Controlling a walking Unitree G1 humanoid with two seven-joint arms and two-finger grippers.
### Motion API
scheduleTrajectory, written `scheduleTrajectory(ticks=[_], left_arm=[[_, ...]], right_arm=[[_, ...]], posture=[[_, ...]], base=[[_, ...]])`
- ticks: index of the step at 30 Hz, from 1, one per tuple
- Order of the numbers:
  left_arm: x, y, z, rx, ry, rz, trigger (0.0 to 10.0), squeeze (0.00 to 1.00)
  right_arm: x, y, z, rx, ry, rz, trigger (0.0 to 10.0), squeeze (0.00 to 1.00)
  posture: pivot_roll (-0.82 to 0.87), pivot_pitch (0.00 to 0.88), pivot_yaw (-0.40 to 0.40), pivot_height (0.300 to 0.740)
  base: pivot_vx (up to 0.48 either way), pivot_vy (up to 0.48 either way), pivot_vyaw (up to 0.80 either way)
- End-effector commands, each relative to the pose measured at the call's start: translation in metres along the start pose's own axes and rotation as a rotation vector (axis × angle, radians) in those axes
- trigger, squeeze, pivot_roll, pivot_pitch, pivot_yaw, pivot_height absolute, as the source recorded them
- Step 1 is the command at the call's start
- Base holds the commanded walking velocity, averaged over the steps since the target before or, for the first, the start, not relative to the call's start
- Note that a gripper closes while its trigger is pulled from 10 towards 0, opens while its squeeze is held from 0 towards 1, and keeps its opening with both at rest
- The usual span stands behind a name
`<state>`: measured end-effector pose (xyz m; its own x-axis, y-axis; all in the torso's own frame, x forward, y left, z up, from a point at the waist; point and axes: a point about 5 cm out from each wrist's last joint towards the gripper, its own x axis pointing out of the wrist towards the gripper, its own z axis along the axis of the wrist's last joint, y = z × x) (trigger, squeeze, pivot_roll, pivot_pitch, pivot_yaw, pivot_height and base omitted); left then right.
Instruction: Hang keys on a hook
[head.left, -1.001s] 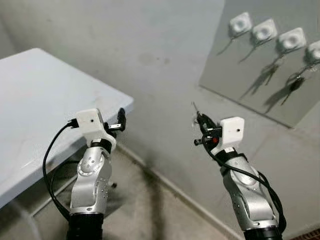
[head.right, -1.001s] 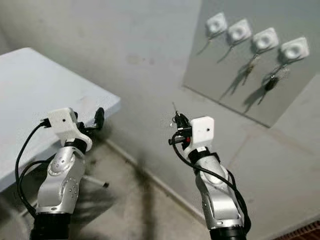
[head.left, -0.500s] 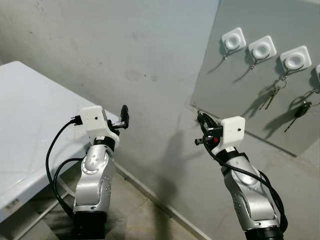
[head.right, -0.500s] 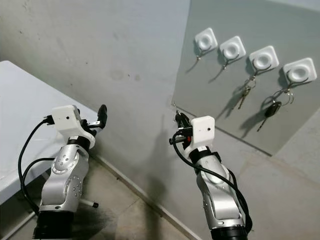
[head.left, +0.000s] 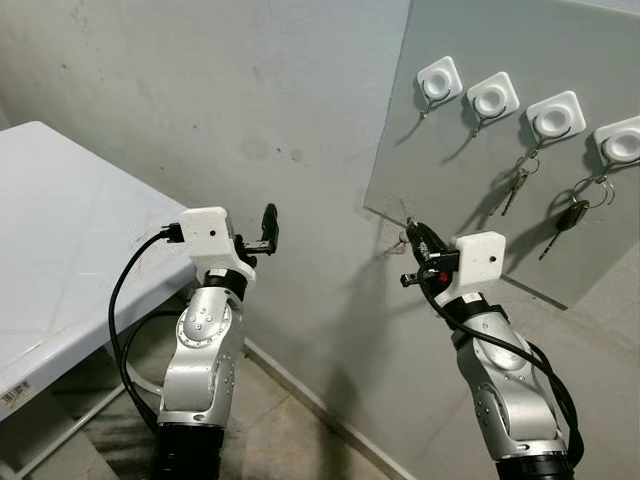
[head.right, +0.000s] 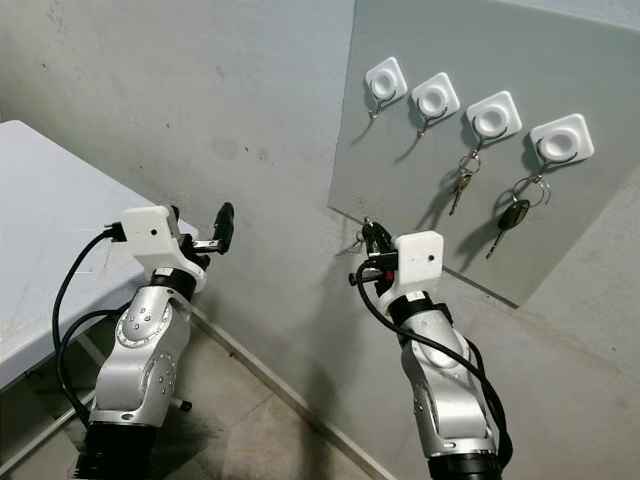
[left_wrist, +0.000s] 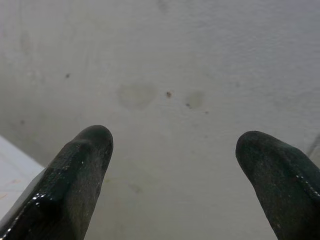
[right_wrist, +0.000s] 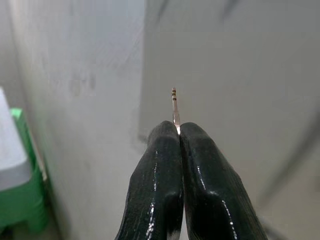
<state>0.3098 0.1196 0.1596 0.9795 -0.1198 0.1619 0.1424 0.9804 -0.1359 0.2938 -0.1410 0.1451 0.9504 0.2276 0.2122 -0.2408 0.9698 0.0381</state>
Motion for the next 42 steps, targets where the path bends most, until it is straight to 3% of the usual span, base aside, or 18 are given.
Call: scheduleTrajectory(ticks=[1,13,26,42], left_arm=[[0.002,-0.009,0.009,0.019,-0.039,-0.053,10.0,0.0],[0.001,-0.022,0.013,0.056,-0.083,-0.136,10.0,0.0],[-0.002,-0.026,0.014,0.059,-0.124,-0.158,10.0,0.0],[-0.005,-0.026,0.02,0.064,-0.184,-0.16,10.0,0.0]], right_arm=[[0.004,-0.005,0.015,0.0,-0.073,-0.02,10.0,0.0],[0.013,-0.015,0.033,-0.033,-0.184,-0.071,10.0,0.0],[0.004,-0.027,0.05,-0.058,-0.31,-0.102,10.0,0.0],[0.007,-0.017,0.06,-0.127,-0.357,-0.012,10.0,0.0]], posture=[[-0.02,0.0,-0.072,0.74],[-0.02,0.0,-0.07,0.74],[-0.03,0.0,-0.067,0.74],[-0.03,0.002,-0.074,0.74]], base=[[0.0,0.0,0.0],[0.0,0.0,0.0],[0.0,0.0,0.0],[0.0,0.0,0.0]])
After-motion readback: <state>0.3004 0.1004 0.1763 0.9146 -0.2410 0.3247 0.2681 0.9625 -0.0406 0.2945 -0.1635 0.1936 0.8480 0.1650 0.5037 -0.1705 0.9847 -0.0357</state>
